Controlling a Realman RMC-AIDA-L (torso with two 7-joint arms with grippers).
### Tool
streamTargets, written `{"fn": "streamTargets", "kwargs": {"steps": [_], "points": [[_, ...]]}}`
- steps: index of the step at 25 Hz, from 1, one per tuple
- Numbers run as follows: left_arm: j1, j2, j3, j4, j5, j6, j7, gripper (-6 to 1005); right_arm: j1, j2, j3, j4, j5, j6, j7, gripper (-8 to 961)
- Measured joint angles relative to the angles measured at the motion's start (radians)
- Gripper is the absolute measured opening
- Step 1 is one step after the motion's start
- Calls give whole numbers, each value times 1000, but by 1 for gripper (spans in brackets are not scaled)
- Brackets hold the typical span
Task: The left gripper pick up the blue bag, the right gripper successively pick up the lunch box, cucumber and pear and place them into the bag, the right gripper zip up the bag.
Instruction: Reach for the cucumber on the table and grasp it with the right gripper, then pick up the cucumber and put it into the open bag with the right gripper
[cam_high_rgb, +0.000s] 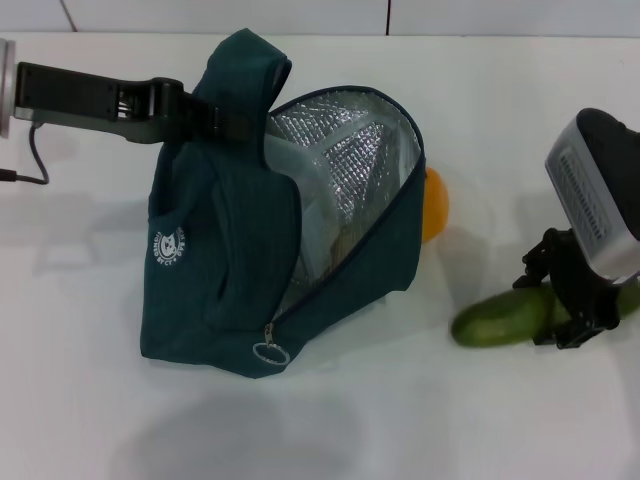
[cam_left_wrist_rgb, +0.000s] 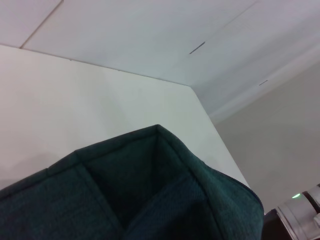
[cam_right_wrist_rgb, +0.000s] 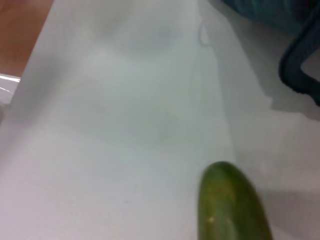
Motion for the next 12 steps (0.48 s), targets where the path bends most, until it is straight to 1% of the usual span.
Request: {"fn": "streamTargets", "kwargs": {"steps": [3, 8, 10, 12], "points": [[0, 0, 0, 0, 0, 0, 1, 41, -1, 0, -5, 0, 0, 5, 3, 661], [0, 0, 0, 0, 2, 0, 1, 42, -2, -1, -5, 1, -1, 1, 8, 567], [0, 0, 0, 0, 2, 0, 1, 42, -6, -1, 2, -2, 1, -13, 9, 570], [0, 0, 0, 0, 3, 0, 1, 42, -9, -1, 35, -18, 25, -63, 11, 572]]}}
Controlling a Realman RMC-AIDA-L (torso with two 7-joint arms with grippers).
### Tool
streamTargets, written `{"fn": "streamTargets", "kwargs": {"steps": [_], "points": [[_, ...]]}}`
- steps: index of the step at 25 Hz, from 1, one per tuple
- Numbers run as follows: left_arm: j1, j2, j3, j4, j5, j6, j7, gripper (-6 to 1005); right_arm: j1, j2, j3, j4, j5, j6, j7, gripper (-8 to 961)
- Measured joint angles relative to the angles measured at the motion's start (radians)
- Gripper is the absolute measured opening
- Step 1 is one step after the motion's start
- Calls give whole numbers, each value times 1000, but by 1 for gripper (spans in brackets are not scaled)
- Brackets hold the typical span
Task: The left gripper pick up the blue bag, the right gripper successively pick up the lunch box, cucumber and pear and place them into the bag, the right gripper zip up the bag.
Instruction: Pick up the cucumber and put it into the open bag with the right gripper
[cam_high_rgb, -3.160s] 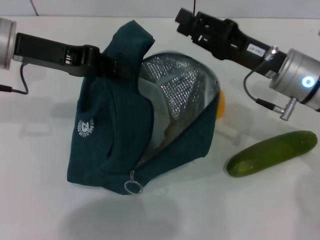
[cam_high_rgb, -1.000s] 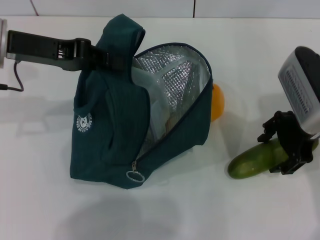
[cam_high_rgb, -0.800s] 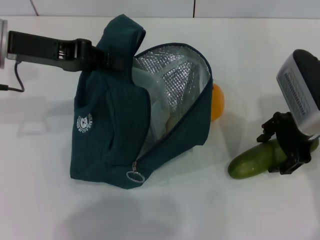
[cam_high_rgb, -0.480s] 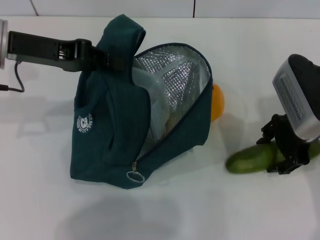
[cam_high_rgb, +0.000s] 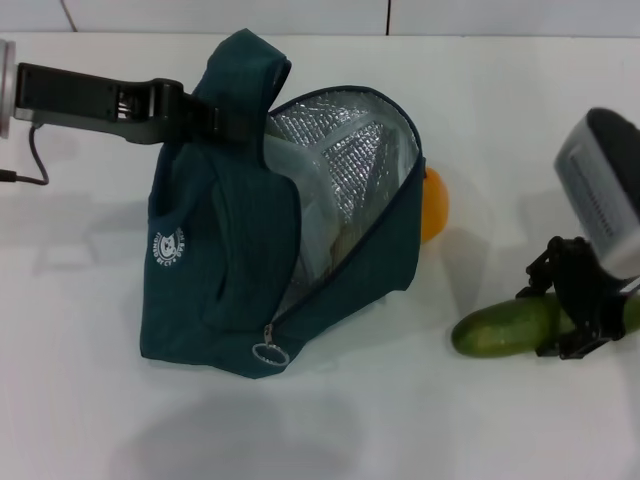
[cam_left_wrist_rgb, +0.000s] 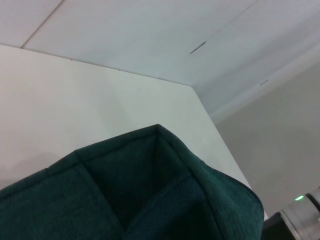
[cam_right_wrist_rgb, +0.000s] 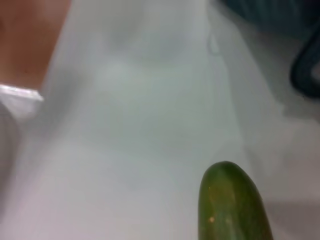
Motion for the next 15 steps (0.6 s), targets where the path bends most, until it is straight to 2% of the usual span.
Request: {"fn": "streamTargets", "kwargs": {"steps": [3, 9, 12, 15], "points": [[0, 0, 0, -1, 1, 0, 0, 42, 5, -1, 105, -35, 73, -105, 1, 576], [0, 0, 1, -3, -1, 0, -1, 42, 21, -11, 455, -23, 226, -262, 17, 584], [0, 0, 5, -3, -2, 1, -6, 42, 26, -27, 600, 57, 299, -291, 51, 588], [-4, 1, 5, -26, -3, 6, -8, 42, 30, -60, 670, 201, 416, -293, 83, 592]]}}
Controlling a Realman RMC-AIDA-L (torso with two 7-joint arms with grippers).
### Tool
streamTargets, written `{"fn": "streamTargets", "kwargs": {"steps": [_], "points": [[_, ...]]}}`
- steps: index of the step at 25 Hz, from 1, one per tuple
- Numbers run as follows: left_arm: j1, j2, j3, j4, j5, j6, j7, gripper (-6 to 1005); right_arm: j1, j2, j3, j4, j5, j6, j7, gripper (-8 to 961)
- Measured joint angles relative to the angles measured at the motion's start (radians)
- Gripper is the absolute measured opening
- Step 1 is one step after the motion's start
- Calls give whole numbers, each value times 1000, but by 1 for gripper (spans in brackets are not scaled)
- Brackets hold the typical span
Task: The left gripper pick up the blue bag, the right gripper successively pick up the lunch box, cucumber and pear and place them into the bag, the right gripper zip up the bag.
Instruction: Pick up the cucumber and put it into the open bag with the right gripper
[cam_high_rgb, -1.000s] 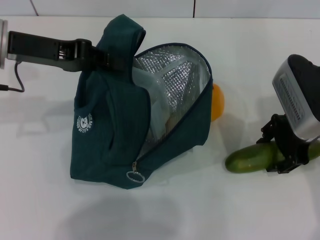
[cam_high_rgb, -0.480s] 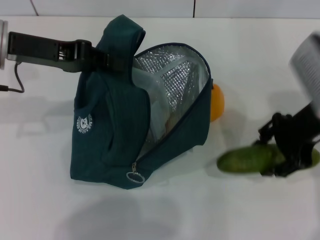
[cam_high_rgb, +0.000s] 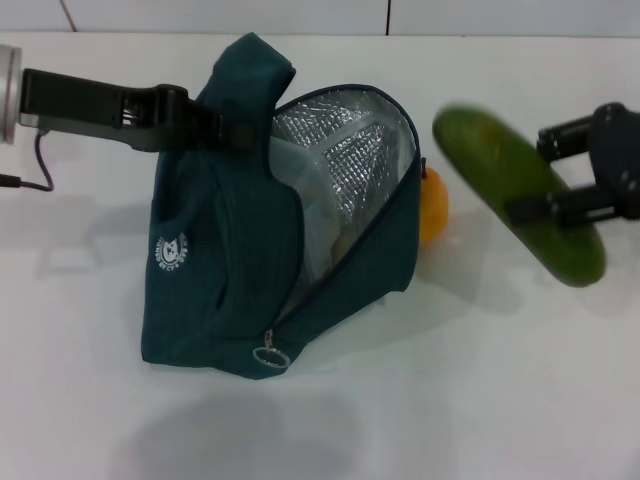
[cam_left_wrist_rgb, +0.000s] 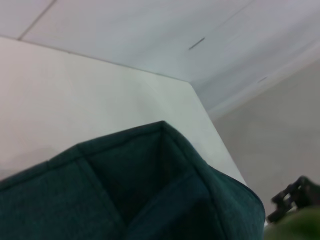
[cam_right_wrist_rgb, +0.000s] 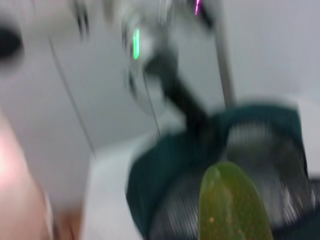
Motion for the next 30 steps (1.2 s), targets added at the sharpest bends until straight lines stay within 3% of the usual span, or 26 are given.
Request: {"fn": "streamTargets", "kwargs": {"steps": [3, 5, 7, 10, 12, 16, 17, 21, 26, 30], "points": [[-8, 5, 1, -36, -1, 2, 1, 42, 0, -36, 24, 198, 166, 6, -2, 595], [-9, 6, 2, -39, -1, 2, 3, 42, 0, -40, 24, 299, 254, 16, -30, 598], [-11, 6, 3, -39, -1, 2, 6, 42, -3, -22, 27, 354, 307, 29, -66, 601], [-11, 6, 3, -36, -1, 3, 8, 42, -16, 45, 24, 380, 352, 75, -122, 604], [-13, 6, 3, -36, -1, 3, 11, 42, -12, 64, -9, 431, 395, 116, -178, 607], [-24, 4, 2, -38, -1, 3, 19, 42, 9, 65, -89, 555, 527, 164, -281, 612], [-25, 4, 2, -38, -1, 2, 20, 42, 24, 67, -143, 628, 618, 199, -382, 613], [-28, 5, 2, -41, 2, 1, 29, 42, 52, 69, -223, 701, 728, 231, -477, 619], [-32, 3, 2, -41, 5, 1, 30, 42, 77, 70, -361, 735, 839, 254, -531, 625], [-34, 2, 2, -41, 5, -1, 32, 42, 83, 70, -536, 729, 974, 300, -547, 630]]}}
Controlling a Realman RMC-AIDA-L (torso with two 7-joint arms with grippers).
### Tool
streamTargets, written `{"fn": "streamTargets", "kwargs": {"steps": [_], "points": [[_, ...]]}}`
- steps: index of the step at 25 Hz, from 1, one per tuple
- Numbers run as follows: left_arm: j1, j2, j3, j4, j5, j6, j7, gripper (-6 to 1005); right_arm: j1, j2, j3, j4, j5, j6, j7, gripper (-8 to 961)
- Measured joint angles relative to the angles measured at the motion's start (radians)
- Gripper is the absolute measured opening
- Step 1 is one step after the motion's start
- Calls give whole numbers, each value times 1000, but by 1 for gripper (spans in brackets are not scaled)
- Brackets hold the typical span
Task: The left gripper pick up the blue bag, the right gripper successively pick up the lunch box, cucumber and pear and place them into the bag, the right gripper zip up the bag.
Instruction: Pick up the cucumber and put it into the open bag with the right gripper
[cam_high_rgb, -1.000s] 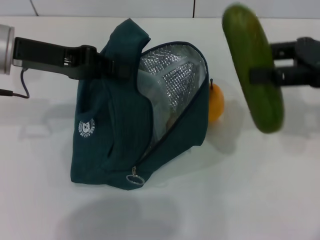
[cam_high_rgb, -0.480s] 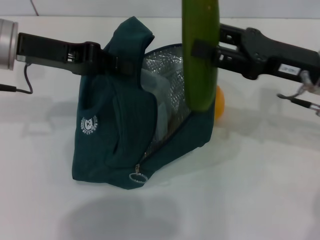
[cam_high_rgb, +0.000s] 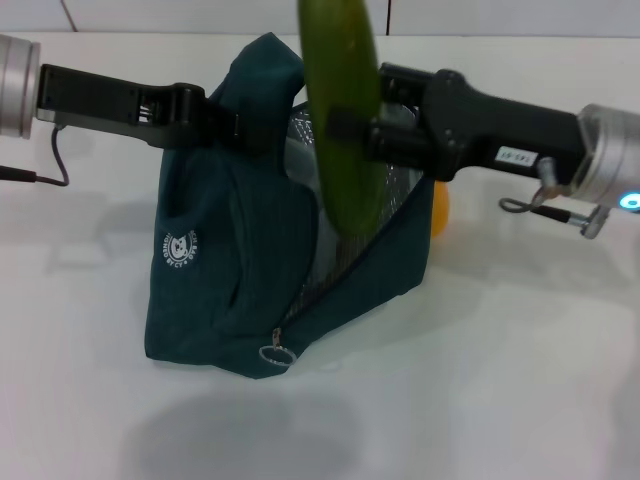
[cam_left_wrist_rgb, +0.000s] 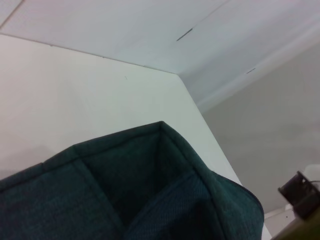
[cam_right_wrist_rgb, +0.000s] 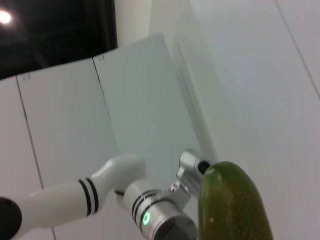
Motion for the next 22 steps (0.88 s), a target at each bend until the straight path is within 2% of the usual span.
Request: {"fn": "streamTargets", "kwargs": {"steps": [4, 9, 22], "points": [[-1, -1, 0, 0, 1, -1, 3, 42, -8, 0, -208, -33, 147, 71, -19, 635], [-1, -1, 0, 0, 1, -1, 5, 41, -56, 1, -352, -139, 231, 173, -26, 642], [1, 1, 0, 0, 1, 0, 5, 41, -116, 1, -383, -186, 274, 191, -74, 659]]}}
